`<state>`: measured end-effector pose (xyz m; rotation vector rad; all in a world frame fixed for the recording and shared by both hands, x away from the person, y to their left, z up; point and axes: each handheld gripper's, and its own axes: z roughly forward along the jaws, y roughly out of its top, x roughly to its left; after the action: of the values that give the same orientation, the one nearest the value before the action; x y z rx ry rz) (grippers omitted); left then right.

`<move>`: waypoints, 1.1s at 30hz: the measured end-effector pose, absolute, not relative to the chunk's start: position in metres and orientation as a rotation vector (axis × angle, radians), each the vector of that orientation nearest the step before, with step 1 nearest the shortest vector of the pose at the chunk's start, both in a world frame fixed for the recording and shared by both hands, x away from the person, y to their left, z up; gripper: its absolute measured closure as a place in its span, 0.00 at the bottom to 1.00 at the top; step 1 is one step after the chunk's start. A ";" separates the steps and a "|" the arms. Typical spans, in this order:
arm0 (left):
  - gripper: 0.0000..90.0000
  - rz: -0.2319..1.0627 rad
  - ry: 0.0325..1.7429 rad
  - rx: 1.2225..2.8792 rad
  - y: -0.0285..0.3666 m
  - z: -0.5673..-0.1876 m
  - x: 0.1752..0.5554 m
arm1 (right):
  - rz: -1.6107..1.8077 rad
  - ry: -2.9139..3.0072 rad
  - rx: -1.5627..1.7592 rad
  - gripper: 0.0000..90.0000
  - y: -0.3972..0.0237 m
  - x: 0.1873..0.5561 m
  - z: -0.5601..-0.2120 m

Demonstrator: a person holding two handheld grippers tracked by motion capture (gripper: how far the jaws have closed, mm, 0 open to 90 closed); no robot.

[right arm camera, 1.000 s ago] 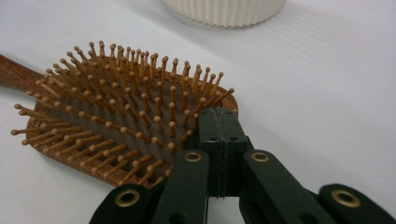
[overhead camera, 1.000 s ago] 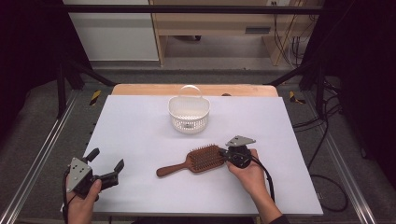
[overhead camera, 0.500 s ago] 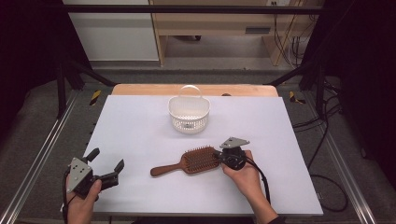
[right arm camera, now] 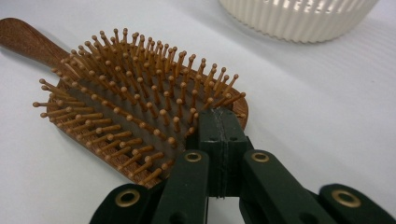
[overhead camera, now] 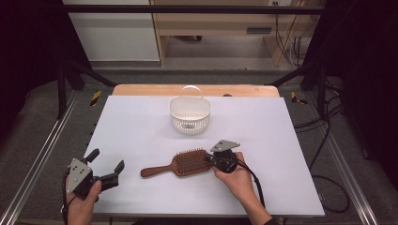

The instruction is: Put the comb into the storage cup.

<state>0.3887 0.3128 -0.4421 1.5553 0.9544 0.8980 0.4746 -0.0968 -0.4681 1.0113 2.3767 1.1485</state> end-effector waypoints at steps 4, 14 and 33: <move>0.04 0.898 0.952 1.557 0.313 -0.442 0.389 | 1.167 2.376 1.007 1.00 -0.089 0.478 -0.469; 0.04 0.894 0.952 1.556 0.313 -0.442 0.388 | 1.160 2.369 1.014 1.00 -0.081 0.488 -0.468; 0.04 0.892 0.948 1.560 0.312 -0.442 0.388 | 1.159 2.395 0.975 1.00 -0.055 0.493 -0.468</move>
<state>0.3883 0.3120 -0.4421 1.5602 0.9477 0.8919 0.4932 -0.0552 -0.4678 0.9747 2.3955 1.1594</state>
